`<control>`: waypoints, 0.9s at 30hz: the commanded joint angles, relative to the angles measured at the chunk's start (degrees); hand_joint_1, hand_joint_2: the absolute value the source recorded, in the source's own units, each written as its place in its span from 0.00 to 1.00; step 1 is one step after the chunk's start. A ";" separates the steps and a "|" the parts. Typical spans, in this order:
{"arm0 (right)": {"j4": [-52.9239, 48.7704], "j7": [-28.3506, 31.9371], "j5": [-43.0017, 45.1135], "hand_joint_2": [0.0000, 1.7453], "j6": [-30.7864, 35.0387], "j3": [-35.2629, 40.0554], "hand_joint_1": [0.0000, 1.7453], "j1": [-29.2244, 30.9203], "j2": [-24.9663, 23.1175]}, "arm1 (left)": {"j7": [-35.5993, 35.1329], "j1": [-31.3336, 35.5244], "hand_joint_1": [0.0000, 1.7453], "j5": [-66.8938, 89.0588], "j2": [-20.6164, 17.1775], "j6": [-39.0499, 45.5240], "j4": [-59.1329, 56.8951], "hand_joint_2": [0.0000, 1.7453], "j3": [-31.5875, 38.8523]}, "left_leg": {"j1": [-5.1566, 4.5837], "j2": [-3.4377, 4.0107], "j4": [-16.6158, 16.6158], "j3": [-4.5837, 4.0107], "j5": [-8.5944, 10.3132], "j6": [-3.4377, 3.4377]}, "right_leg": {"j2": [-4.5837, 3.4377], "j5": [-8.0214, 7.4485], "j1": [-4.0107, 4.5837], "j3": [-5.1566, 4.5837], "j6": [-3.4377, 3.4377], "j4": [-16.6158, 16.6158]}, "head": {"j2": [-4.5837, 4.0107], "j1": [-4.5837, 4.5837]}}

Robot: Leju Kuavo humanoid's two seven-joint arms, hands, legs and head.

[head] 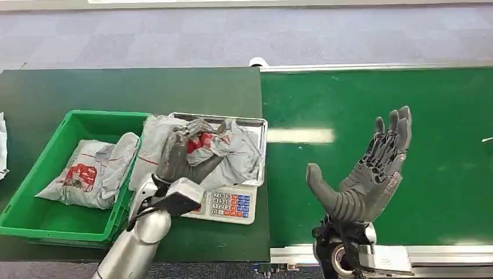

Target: Moved the parcel from conveyor to table for the left to box.

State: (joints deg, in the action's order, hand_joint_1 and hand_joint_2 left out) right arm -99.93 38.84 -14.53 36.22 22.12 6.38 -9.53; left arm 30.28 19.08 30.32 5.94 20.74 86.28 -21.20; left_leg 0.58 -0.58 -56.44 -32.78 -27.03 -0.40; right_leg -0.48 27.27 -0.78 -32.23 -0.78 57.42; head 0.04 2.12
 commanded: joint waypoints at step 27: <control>5.85 -3.29 0.99 1.00 -0.73 1.11 0.00 2.50 0.56 | -34.25 19.55 0.81 29.23 -12.20 13.77 -47.06 1.00 36.65 | 0.10 0.38 0.13 0.26 0.12 -0.10 | -0.30 -0.09 0.12 0.12 0.10 -0.04 | 0.00 0.02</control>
State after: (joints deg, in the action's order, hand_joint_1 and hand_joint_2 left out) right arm -98.57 36.72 -13.53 35.45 23.04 6.64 -9.42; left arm 1.22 31.55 57.40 -1.18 37.88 63.83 9.36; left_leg 0.65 -0.33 -56.43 -32.70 -26.92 -0.52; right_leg -0.75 27.22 -0.71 -32.26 -0.73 57.51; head 0.04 2.14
